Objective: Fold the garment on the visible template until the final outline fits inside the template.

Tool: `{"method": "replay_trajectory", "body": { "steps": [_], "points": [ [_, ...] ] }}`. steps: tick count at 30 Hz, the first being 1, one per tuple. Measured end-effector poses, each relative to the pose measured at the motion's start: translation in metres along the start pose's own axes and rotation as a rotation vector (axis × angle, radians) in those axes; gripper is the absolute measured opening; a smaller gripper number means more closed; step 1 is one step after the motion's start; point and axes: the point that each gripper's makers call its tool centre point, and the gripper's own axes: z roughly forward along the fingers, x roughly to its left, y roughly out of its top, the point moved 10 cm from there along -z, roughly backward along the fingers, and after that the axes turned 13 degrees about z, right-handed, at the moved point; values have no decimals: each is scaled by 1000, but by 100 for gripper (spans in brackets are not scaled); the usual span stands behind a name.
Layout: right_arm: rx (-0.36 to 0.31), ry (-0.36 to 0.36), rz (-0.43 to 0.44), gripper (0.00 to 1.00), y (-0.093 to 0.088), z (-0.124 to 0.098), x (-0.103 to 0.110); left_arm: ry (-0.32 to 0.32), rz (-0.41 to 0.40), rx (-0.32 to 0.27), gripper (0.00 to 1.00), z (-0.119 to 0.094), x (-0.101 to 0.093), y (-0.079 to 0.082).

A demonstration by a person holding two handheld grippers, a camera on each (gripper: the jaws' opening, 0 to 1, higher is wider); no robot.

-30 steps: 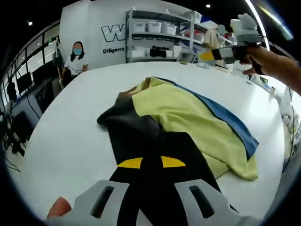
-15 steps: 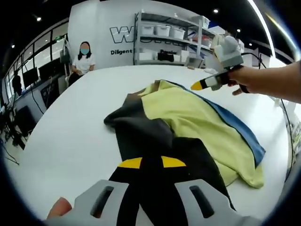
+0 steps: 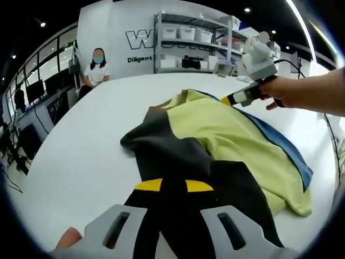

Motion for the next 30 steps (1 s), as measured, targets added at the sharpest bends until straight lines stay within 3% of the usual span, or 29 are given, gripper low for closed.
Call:
{"method": "replay_trajectory", "body": {
  "steps": [13,16,17,24,30],
  "points": [
    [5,-19,-47,0,-2,-3,-8,4,48,-21,10,1,-1,-1],
    [2,0,-38,9,-3,-4,-6,3,47,-20,8,2,-1,-1],
    [-6,-9,-95,8,-4,-3,-6,1,51,-21,8,2,-2,-1],
    [-7,-27,-134,0,-4,-3,-9,-1,68,-23,8,2,-2,-1],
    [-16,-16,-84,0,-3,-13,-22,-13,86,-24,4,1,-2,-1]
  ]
}}
